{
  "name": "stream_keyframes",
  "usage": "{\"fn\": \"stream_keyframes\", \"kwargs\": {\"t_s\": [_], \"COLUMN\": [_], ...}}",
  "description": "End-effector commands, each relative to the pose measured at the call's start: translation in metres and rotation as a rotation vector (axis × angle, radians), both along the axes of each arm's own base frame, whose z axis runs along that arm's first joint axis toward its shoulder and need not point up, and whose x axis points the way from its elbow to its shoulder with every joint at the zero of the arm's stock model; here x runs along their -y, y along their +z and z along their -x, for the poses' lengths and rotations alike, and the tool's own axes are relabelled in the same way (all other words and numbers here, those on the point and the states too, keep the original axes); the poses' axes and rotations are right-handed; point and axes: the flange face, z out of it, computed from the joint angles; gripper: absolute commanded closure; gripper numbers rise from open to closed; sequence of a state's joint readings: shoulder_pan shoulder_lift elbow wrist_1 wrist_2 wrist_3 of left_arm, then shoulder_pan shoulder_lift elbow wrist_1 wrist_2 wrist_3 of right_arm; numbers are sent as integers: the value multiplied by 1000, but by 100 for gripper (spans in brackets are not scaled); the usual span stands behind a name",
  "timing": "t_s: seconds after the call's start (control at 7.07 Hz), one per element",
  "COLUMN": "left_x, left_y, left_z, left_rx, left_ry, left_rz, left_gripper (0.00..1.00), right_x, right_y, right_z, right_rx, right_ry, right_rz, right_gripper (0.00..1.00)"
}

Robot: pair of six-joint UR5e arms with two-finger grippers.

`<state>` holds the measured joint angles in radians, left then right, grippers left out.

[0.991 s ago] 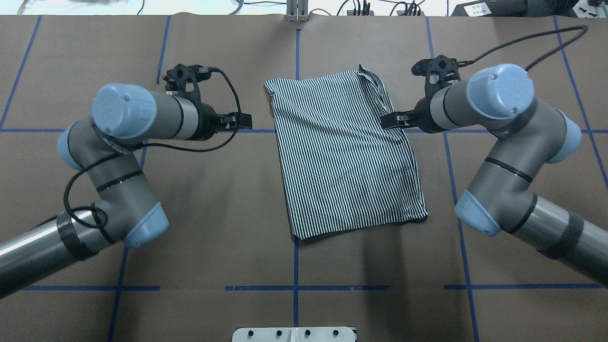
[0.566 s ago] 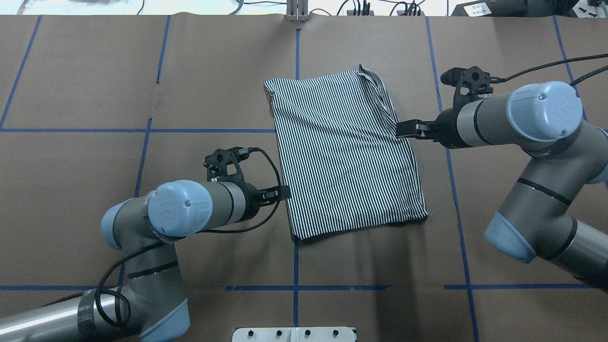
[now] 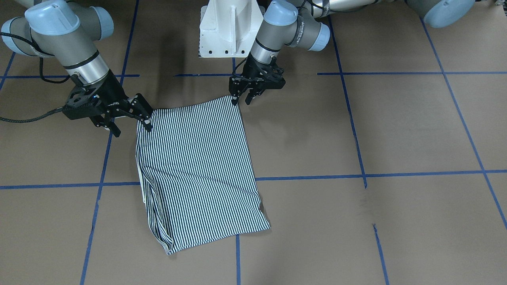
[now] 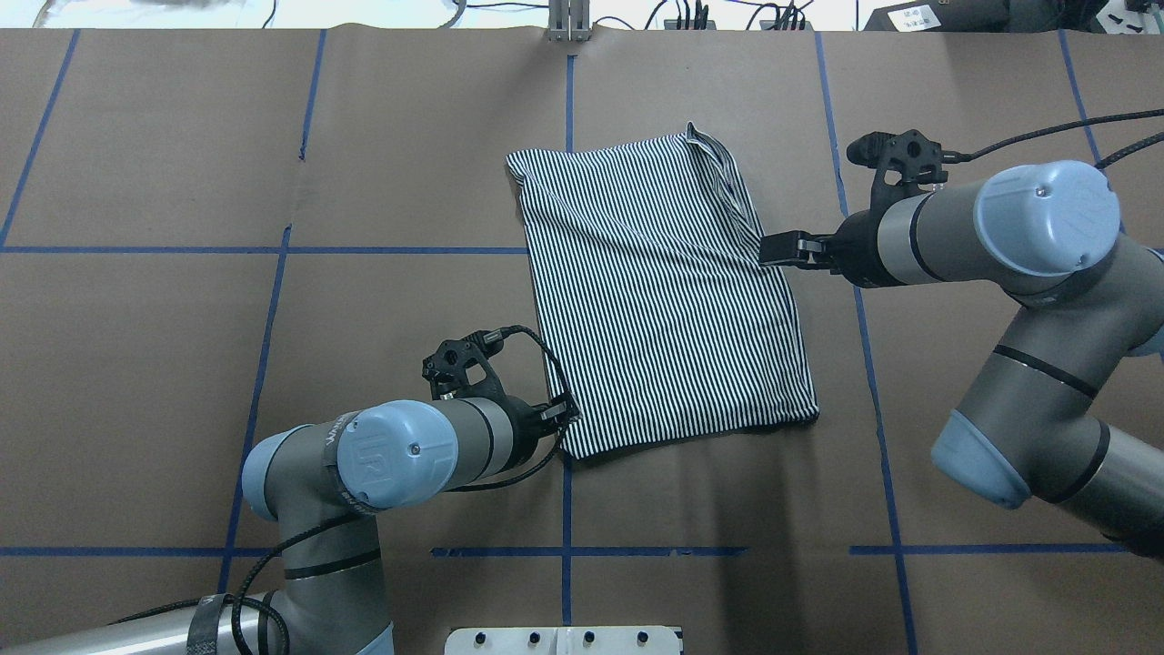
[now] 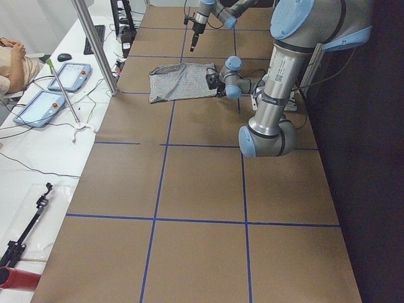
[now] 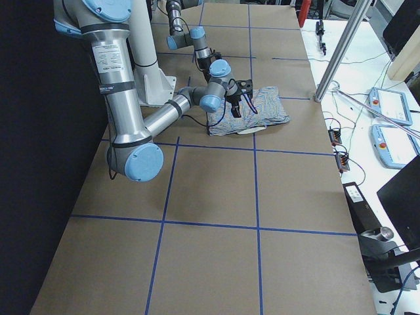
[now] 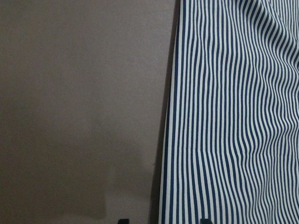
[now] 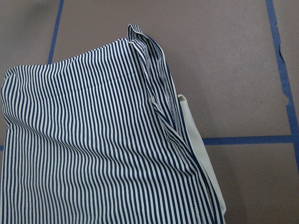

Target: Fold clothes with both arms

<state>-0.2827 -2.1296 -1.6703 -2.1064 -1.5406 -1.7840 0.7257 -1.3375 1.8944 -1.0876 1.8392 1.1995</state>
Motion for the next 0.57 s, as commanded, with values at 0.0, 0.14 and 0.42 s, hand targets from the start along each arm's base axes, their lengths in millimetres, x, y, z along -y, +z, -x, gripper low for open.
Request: {"fn": "stream_keyframes", "kwargs": {"t_s": [0.0, 0.14, 0.42], "left_x": [1, 3, 5], "left_y": [-3, -2, -4], "left_z": [-7, -15, -22], "left_rx": [-8, -2, 1], "left_ry": [-9, -11, -10], "left_rz": [26, 28, 30], "left_gripper": [46, 46, 46], "right_x": [0, 0, -1], "right_y": [2, 3, 0], "right_z": [0, -1, -1], "right_rx": [-3, -4, -1], "right_ry": [1, 1, 1], "right_rz": [2, 3, 0], "right_gripper": [0, 0, 0]}}
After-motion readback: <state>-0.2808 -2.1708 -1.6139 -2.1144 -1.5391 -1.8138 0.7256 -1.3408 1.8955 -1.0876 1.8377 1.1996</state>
